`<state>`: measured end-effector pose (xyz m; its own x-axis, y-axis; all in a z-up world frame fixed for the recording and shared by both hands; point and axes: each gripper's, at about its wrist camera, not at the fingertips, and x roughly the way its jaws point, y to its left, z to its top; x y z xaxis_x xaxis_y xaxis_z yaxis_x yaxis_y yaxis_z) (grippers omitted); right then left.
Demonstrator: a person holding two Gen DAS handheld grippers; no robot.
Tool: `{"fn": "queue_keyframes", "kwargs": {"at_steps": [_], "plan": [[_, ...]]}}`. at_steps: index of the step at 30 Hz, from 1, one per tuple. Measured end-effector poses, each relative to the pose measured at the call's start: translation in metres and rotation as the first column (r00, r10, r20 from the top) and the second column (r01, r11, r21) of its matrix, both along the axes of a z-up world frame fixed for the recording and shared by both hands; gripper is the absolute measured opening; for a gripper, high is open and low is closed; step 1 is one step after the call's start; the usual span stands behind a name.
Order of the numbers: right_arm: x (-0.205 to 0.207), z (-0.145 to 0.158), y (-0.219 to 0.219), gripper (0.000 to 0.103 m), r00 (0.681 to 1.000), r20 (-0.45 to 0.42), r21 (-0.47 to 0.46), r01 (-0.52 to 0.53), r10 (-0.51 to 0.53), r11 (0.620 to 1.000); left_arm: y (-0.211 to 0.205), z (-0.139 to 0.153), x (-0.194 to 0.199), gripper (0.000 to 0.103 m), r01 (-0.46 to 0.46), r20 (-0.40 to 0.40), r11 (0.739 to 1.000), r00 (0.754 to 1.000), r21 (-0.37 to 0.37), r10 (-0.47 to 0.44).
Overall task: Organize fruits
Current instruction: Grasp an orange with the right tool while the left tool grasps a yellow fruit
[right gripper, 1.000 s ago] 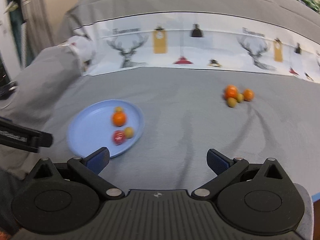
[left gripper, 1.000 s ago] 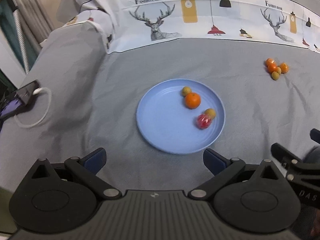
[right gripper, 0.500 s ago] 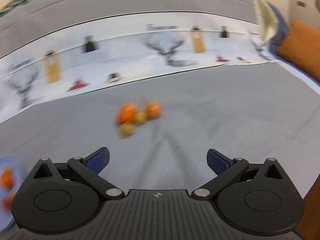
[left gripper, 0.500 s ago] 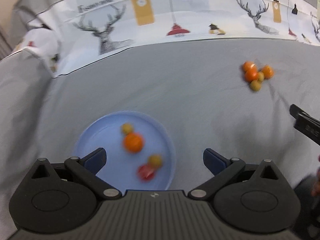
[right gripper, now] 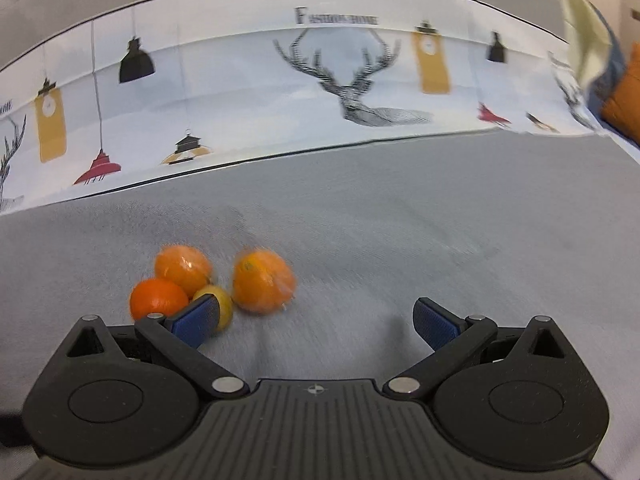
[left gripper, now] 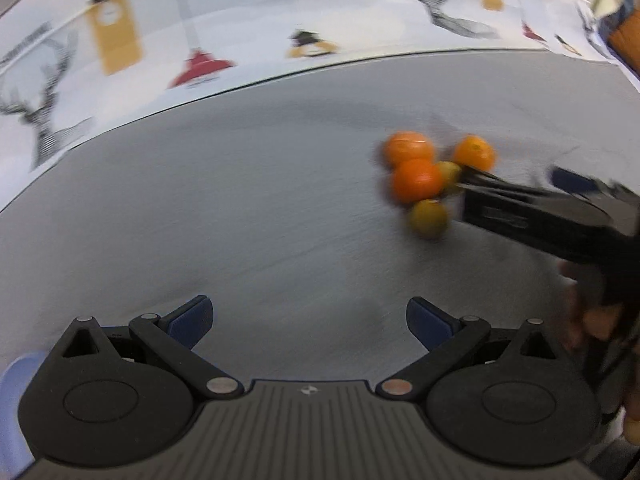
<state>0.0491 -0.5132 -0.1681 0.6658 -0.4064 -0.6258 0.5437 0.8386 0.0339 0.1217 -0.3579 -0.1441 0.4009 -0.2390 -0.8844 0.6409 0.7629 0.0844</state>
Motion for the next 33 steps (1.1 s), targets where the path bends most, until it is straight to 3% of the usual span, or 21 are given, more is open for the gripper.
{"fn": "queue_keyframes", "kwargs": {"at_steps": [1,3,4,5,8,13,17,21,24,28,29,30,31,32,33], "plan": [[0.004,0.000,0.000,0.100,0.999,0.031,-0.011,-0.010,0.011,1.000,-0.008,-0.005,0.000,0.103,0.018,-0.003,1.000,1.000,-0.005,-0.018],[0.011,0.003,-0.002,0.081,0.998,0.063,-0.030,-0.031,0.032,0.999,-0.025,-0.013,0.001,0.103,0.048,-0.006,0.999,0.999,-0.016,-0.048],[0.014,0.004,-0.004,0.058,0.998,0.056,-0.040,-0.040,0.042,0.998,-0.032,-0.016,0.001,0.103,0.054,-0.005,0.998,0.998,-0.024,-0.055],[0.014,0.004,-0.007,0.056,0.998,0.044,-0.034,-0.051,0.053,0.998,-0.038,-0.018,0.003,0.103,0.054,-0.005,0.998,0.999,-0.036,-0.054],[0.005,0.002,-0.012,0.056,1.000,0.015,-0.057,-0.010,0.011,0.998,-0.049,-0.022,0.007,0.103,0.029,-0.014,0.996,0.999,-0.082,-0.030],[-0.002,-0.009,-0.020,0.057,1.000,0.007,-0.050,-0.022,0.022,0.999,-0.061,-0.027,0.001,0.101,0.085,0.016,0.992,0.996,-0.098,-0.084],[-0.006,-0.010,-0.029,0.057,0.995,-0.022,-0.107,0.092,-0.095,0.990,-0.061,-0.024,0.005,0.095,0.086,-0.017,0.983,0.996,-0.165,-0.090],[-0.013,-0.011,-0.039,0.056,0.988,-0.010,-0.085,0.153,-0.154,0.985,-0.057,-0.021,0.015,0.085,0.022,-0.084,0.971,0.996,-0.239,-0.043],[-0.014,-0.013,-0.040,0.055,0.986,-0.010,-0.088,0.165,-0.167,0.982,-0.056,-0.020,0.023,0.085,-0.061,-0.131,0.963,0.991,-0.262,0.027],[-0.012,-0.013,-0.038,0.055,0.986,-0.009,-0.095,0.166,-0.167,0.982,-0.072,-0.019,0.022,0.082,-0.087,-0.111,0.973,0.992,-0.213,0.064],[-0.012,-0.013,-0.038,0.055,0.986,-0.009,-0.098,0.165,-0.167,0.981,-0.076,-0.018,0.018,0.068,-0.072,-0.082,0.979,0.995,-0.190,0.058],[-0.012,-0.013,-0.037,0.055,0.986,-0.011,-0.099,0.164,-0.166,0.981,-0.077,-0.017,0.015,0.046,-0.054,-0.057,0.984,0.997,-0.170,0.045],[-0.011,-0.012,-0.037,0.051,0.987,-0.010,-0.095,0.162,-0.163,0.982,-0.077,-0.017,0.013,0.042,-0.036,-0.044,0.987,0.999,-0.157,0.029],[-0.012,-0.011,-0.036,0.039,0.987,-0.007,-0.089,0.157,-0.158,0.984,-0.074,-0.016,0.012,0.029,-0.024,-0.062,0.986,0.998,-0.167,0.013],[-0.012,-0.010,-0.034,0.039,0.988,-0.006,-0.092,0.156,-0.157,0.983,-0.069,-0.015,0.013,0.028,-0.030,-0.089,0.983,0.996,-0.180,0.014]]}}
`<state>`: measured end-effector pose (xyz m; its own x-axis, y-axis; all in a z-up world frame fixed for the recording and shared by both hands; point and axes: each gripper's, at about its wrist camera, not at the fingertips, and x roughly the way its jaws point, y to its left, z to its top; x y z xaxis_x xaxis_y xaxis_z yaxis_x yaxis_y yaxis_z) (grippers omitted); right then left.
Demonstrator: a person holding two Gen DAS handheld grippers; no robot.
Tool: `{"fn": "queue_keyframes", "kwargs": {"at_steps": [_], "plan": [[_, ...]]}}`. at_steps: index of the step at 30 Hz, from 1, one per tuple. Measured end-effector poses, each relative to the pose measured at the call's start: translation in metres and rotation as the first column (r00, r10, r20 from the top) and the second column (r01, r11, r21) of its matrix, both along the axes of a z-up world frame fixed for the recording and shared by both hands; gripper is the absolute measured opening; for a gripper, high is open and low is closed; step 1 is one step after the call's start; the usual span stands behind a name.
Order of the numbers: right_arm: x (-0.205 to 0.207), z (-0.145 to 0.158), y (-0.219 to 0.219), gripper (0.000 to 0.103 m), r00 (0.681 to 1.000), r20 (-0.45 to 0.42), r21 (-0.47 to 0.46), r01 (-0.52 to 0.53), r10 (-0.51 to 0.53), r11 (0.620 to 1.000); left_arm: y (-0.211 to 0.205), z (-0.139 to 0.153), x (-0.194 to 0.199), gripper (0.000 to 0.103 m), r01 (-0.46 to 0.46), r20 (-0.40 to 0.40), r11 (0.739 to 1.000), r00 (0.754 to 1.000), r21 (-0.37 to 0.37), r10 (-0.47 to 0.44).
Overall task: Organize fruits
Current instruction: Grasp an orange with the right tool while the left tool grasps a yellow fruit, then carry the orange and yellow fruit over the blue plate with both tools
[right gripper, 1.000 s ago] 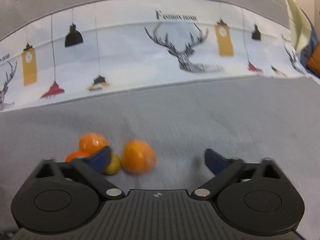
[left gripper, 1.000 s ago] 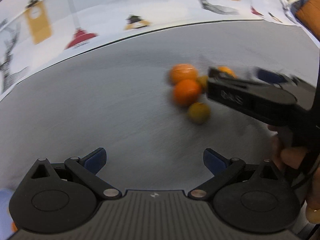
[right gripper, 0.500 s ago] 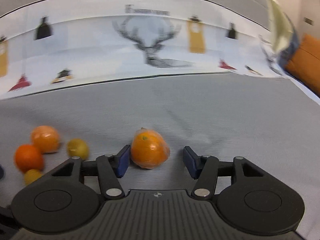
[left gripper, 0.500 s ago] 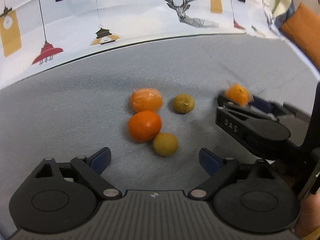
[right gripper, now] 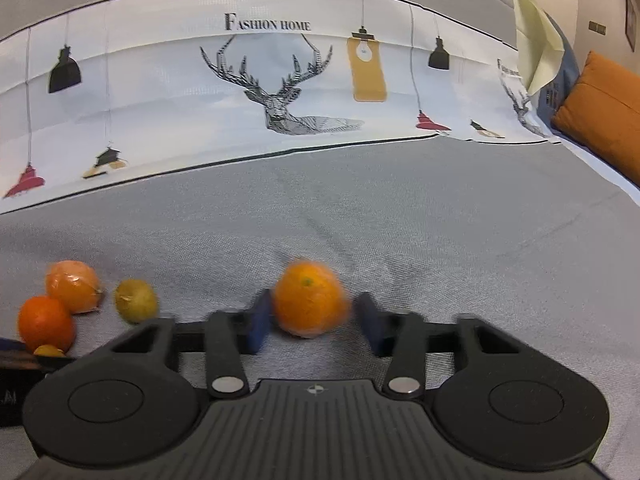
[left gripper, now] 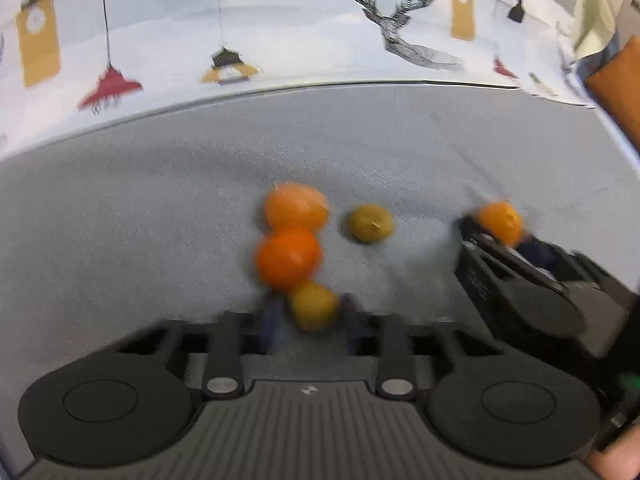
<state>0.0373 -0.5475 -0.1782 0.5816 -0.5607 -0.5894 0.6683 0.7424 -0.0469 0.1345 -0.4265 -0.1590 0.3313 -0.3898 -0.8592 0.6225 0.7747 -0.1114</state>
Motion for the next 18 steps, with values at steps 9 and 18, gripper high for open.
{"fn": "queue_keyframes", "kwargs": {"at_steps": [9,18], "plan": [[-0.020,0.020,0.010,0.039,0.987,0.130,-0.111,0.113,-0.098,0.987,0.078,0.045,-0.020,0.029,-0.038,0.113,0.998,0.993,0.048,0.032],[-0.053,0.092,0.102,0.039,0.979,0.169,-0.176,-0.082,0.112,0.981,0.188,0.122,-0.073,0.029,-0.098,0.187,0.995,0.978,0.038,0.089]]}}
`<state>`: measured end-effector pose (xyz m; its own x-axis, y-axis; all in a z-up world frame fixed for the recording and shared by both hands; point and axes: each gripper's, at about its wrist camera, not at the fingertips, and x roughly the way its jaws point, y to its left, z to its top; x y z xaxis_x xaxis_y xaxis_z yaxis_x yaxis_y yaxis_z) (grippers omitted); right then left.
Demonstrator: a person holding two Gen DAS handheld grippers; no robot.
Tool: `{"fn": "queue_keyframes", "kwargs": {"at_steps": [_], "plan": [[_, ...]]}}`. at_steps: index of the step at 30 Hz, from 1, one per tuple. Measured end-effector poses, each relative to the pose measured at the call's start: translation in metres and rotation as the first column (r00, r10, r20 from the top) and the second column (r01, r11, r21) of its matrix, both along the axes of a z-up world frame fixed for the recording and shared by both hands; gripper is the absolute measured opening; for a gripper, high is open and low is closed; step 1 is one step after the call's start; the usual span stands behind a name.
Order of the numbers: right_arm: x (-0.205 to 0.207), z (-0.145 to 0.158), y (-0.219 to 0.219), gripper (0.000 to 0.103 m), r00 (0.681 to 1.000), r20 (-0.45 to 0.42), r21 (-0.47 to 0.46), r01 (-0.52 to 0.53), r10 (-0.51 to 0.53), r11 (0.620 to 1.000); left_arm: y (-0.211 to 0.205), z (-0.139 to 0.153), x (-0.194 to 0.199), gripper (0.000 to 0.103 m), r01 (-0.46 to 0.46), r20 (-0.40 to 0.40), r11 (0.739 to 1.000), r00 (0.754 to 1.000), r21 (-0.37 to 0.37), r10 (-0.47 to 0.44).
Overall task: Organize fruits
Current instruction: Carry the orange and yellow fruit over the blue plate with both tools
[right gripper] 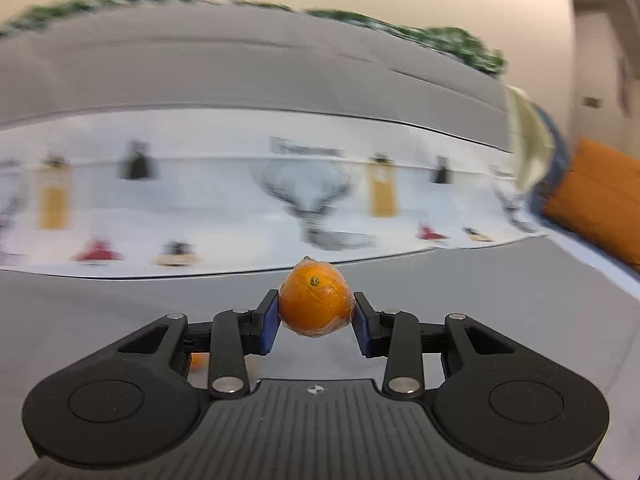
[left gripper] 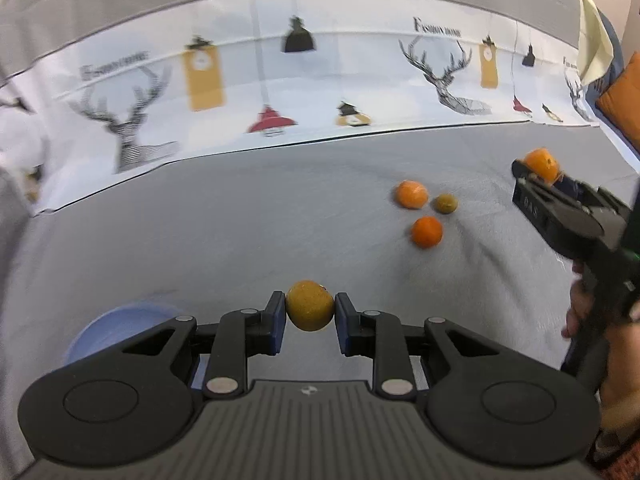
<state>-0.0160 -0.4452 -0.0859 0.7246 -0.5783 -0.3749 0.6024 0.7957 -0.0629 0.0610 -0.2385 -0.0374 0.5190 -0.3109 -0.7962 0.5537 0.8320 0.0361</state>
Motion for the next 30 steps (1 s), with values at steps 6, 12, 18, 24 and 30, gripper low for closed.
{"fn": "queue_keyframes", "kwargs": {"at_steps": [6,12,18,24,30], "plan": [[-0.048,0.032,0.088,0.039,0.971,-0.008,0.129,-0.238,0.241,0.963,0.073,0.027,-0.032,0.029,-0.067,-0.005,0.998,0.998,0.003,0.067],[-0.085,0.054,0.171,0.039,0.904,-0.056,0.176,-0.408,0.423,0.896,0.139,0.038,-0.063,0.029,-0.130,-0.002,0.991,0.992,0.017,0.130],[-0.111,0.073,0.230,0.039,0.844,-0.094,0.169,-0.509,0.528,0.844,0.189,0.042,-0.089,0.029,-0.177,-0.005,0.984,0.984,0.004,0.177],[-0.125,0.086,0.268,0.039,0.809,-0.119,0.138,-0.560,0.575,0.817,0.223,0.047,-0.105,0.029,-0.213,-0.003,0.977,0.977,-0.025,0.213],[-0.133,0.092,0.292,0.039,0.785,-0.134,0.106,-0.595,0.604,0.797,0.242,0.053,-0.111,0.029,-0.242,0.004,0.969,0.970,-0.054,0.243]]}}
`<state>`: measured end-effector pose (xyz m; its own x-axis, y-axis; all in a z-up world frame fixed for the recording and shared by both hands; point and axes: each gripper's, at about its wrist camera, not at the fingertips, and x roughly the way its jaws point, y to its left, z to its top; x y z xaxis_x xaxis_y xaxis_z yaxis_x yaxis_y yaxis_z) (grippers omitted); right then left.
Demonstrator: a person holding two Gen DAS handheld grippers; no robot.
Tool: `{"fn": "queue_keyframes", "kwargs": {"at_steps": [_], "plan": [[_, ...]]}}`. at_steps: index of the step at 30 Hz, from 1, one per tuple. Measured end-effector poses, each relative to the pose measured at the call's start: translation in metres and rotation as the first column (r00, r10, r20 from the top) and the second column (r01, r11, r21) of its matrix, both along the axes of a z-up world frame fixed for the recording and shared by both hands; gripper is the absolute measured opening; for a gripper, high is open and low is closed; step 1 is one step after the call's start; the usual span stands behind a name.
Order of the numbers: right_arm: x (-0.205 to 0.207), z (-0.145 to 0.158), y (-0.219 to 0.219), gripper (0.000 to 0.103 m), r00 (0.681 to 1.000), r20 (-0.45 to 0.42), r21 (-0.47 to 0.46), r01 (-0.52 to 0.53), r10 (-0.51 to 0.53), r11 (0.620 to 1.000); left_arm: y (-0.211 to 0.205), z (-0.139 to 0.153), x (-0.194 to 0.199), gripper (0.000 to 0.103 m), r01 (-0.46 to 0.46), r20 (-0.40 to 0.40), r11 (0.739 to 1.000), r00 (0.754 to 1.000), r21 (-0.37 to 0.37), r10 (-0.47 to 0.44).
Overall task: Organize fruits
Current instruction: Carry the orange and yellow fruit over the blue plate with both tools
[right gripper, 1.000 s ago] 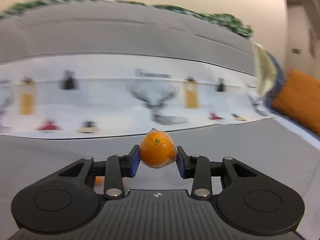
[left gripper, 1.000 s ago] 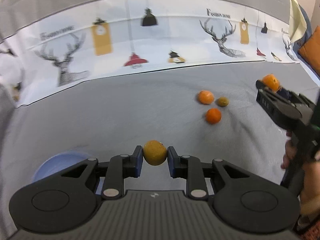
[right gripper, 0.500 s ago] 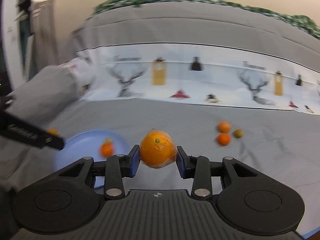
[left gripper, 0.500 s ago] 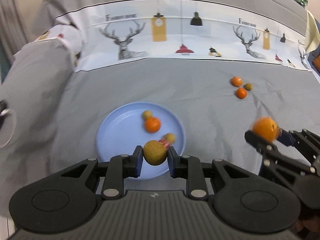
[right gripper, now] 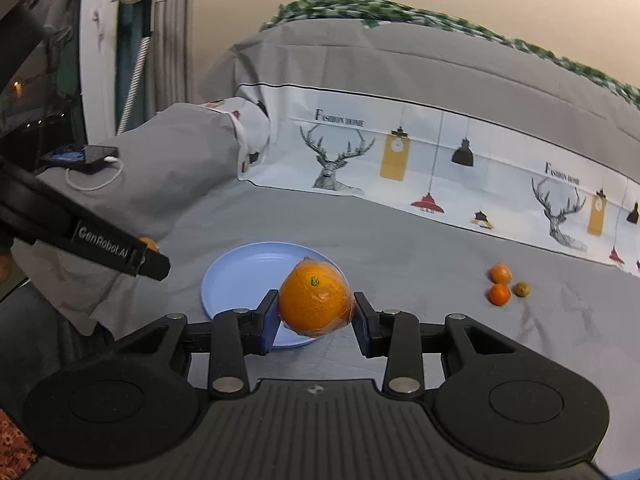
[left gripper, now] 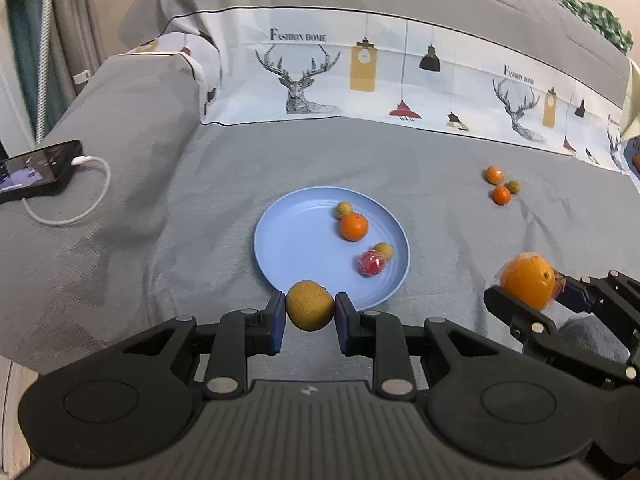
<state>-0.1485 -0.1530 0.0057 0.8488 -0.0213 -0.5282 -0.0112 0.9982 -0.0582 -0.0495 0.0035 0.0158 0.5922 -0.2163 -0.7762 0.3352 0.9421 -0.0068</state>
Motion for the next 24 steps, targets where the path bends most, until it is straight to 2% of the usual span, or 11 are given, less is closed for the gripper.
{"fn": "queue_keyframes", "kwargs": {"at_steps": [8,24], "plan": [[0.001,0.001,0.007,0.039,1.000,-0.006,-0.032,-0.005,0.004,0.999,0.007,0.000,0.002,0.029,-0.019,-0.009,1.000,1.000,-0.020,0.019],[0.010,-0.006,0.006,0.039,0.999,-0.037,-0.026,-0.013,0.012,1.000,0.008,-0.008,0.011,0.029,-0.036,-0.032,0.999,0.999,-0.018,0.035]]}}
